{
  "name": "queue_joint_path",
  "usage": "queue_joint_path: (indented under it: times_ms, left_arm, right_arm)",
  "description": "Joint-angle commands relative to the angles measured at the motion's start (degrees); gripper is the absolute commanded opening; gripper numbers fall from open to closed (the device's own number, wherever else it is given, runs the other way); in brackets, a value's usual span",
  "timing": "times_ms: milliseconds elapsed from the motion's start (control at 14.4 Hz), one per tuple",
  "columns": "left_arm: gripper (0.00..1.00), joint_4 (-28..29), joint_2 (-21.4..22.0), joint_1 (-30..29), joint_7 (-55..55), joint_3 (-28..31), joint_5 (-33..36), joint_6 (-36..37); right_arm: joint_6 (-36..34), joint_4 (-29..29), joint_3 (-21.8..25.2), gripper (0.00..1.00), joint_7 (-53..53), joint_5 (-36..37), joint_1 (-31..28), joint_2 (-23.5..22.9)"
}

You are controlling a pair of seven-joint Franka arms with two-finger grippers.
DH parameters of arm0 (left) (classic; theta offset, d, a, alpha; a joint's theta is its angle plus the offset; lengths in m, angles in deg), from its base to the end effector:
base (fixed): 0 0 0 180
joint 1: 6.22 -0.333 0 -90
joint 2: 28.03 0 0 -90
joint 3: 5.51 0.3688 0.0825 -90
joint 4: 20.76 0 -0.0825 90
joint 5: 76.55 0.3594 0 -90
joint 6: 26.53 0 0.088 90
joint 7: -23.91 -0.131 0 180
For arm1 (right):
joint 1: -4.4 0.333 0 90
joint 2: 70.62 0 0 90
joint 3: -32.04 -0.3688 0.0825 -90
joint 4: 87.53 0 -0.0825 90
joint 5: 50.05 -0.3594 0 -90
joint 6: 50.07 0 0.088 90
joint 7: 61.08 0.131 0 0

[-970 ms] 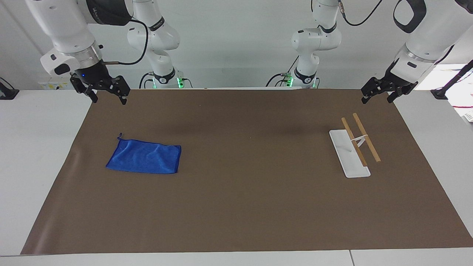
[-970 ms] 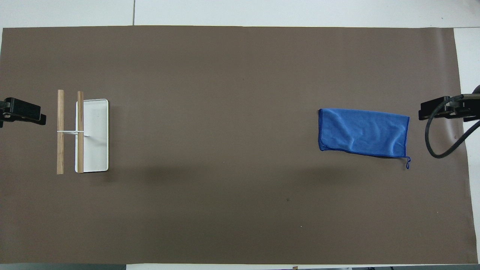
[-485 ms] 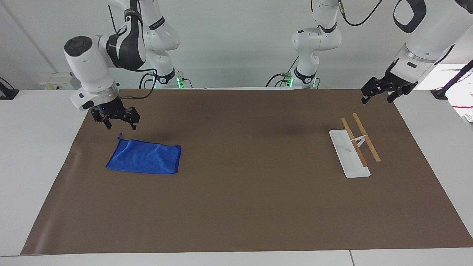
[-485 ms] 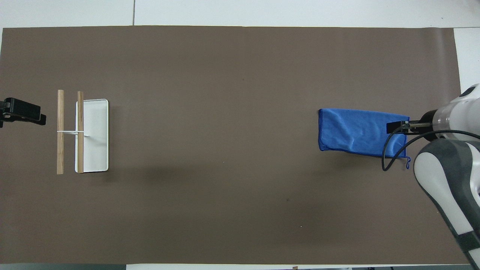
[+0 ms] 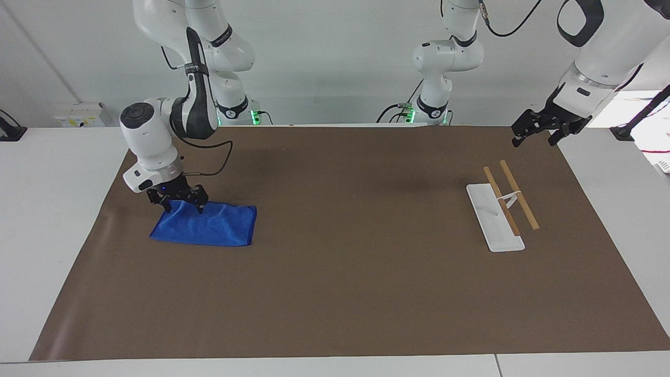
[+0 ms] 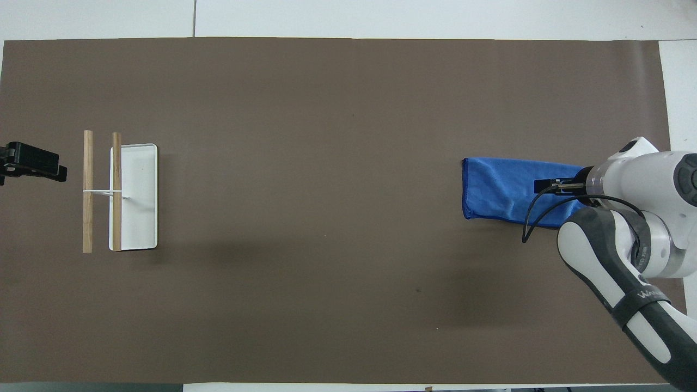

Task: Right arm passes towel to left arm to hang
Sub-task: 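Grasp the blue towel's near edge with the right gripper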

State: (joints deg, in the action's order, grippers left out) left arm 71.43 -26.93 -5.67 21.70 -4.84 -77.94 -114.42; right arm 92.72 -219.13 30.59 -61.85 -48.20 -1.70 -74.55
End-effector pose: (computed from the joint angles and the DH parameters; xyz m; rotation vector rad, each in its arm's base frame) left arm 0.5169 -0.0021 0.6433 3.1143 -0.0572 -0.0862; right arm 0.5203 -0.0427 0.3778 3.1094 -0.0675 0.1957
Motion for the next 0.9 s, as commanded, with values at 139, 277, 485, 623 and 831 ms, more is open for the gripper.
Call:
queue_joint_path:
  times_ms: [139, 277, 485, 623, 831]
  left_arm:
    - [1.00, 1.33, 0.92, -0.82, -0.34, -0.76, 0.33, -0.88]
    - [1.00, 1.33, 0.92, -0.82, -0.34, -0.76, 0.33, -0.88]
    - [1.00, 1.33, 0.92, -0.82, -0.34, -0.76, 0.33, -0.88]
    - [1.00, 1.33, 0.92, -0.82, -0.34, -0.76, 0.33, -0.88]
    - [1.00, 1.33, 0.92, -0.82, -0.34, -0.76, 0.33, -0.88]
  right_arm:
    - [2.67, -1.63, -0.39, 1.00, -3.88, 0.17, -0.93, -1.86]
    - [3.81, -3.04, -0.48, 1.00, -4.15, -0.35, -1.55, -1.60]
    - [5.75, -3.48, -0.48, 1.00, -4.68, -1.06, -2.25, -3.79]
    - [5.75, -3.40, -0.48, 1.00, -4.77, -3.50, -1.99, -3.88]
    - [5.66, -3.40, -0.48, 0.18, -8.09, -4.58, -1.98, -3.88]
